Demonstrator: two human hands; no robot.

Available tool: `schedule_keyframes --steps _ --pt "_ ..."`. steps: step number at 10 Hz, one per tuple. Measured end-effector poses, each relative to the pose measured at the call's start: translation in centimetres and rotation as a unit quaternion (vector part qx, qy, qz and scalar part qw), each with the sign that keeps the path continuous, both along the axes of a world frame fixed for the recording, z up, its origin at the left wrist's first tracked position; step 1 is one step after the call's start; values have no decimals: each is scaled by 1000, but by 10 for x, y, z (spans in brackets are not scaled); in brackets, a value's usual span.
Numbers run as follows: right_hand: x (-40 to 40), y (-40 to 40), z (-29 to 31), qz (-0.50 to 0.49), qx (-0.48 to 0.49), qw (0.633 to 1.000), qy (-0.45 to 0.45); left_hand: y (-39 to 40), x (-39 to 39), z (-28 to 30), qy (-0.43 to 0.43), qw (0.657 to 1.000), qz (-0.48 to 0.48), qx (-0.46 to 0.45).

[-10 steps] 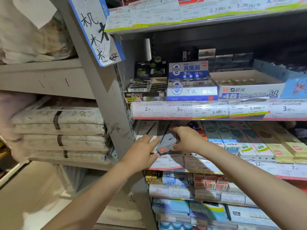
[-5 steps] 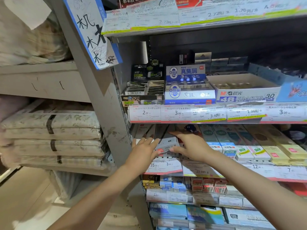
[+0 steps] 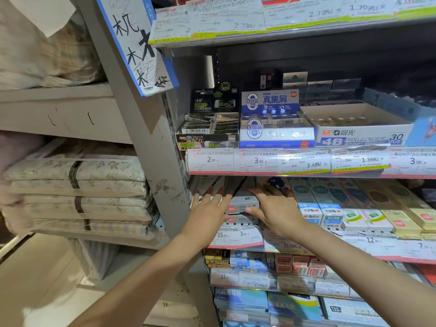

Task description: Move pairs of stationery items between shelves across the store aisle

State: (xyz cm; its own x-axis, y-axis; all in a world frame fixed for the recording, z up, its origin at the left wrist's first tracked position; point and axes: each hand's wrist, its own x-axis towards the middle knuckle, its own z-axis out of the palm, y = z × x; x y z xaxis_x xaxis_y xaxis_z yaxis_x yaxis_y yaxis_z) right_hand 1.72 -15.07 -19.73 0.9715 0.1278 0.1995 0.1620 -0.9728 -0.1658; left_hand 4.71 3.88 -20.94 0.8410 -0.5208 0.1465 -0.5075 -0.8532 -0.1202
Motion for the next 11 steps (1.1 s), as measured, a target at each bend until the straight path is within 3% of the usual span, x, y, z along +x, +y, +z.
schedule_keyframes --steps 3,6,8,10,11 --pt "3 4 -5 -19 -52 998 -19 4 12 7 60 998 -25 8" --pt "2 4 -8 -16 -37 999 -20 6 13 5 82 993 -26 -80" --pt "-1 1 0 -12 -19 999 33 6 8 15 103 976 -25 -191" --pt "-30 -5 5 23 111 992 -62 7 -14 29 46 959 -50 -274" --pt "-50 -12 -1 34 243 963 -107 7 -28 31 39 936 -42 -348"
